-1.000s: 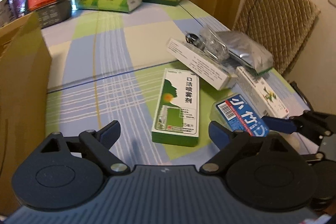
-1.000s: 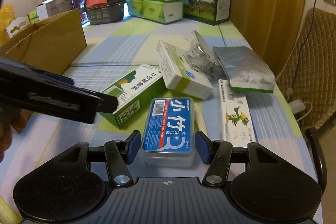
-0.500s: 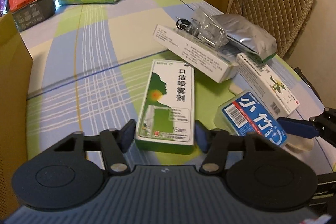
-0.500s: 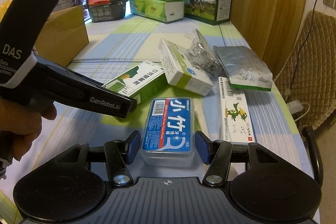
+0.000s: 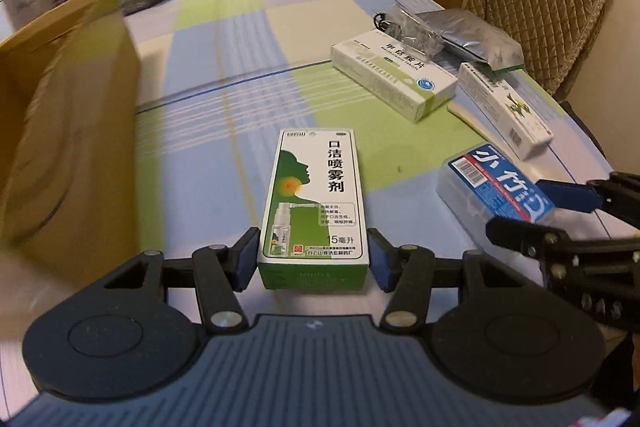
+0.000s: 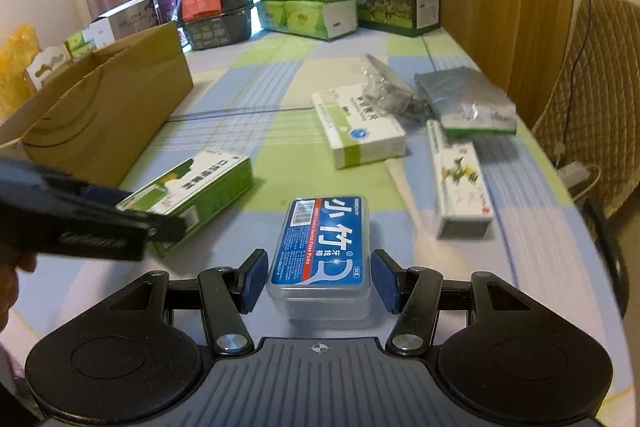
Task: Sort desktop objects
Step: 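Grasp the green mouth-spray box with the left tool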
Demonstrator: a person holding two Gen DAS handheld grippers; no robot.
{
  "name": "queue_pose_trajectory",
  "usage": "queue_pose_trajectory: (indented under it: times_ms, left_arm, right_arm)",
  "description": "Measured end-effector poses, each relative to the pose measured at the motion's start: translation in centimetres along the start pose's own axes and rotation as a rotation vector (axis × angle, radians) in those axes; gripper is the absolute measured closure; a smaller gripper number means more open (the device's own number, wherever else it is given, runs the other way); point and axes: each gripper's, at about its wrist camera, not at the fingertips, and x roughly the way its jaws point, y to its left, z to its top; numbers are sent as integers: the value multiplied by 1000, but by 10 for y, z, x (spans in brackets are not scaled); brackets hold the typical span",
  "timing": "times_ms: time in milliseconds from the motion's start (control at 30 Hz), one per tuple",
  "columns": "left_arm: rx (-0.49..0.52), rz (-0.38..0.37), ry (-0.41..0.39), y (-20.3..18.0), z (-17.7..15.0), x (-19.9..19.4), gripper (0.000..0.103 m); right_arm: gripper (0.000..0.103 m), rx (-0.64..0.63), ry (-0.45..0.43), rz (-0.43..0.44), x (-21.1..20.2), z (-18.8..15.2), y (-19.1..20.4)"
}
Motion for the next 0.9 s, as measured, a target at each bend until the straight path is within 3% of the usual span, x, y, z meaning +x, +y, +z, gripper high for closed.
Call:
queue_pose_trajectory:
  times_ms: [167,400,700,900]
  left_arm:
    - [13,34,-63,8,-9,-16,47]
    - [10,-9,-39,9,-6,6,44]
    - [-19,-17,-37,2,1,27,45]
    - [-22,-13,-26,5,-1,30,52]
  right_arm:
    - [49,-28,17,7,4,-1,16]
    - [47,-43,40,-31,19,-5,16]
    - [47,-42,26,-56,34,0,14]
    - [49,-56,23,-73,39,2,17]
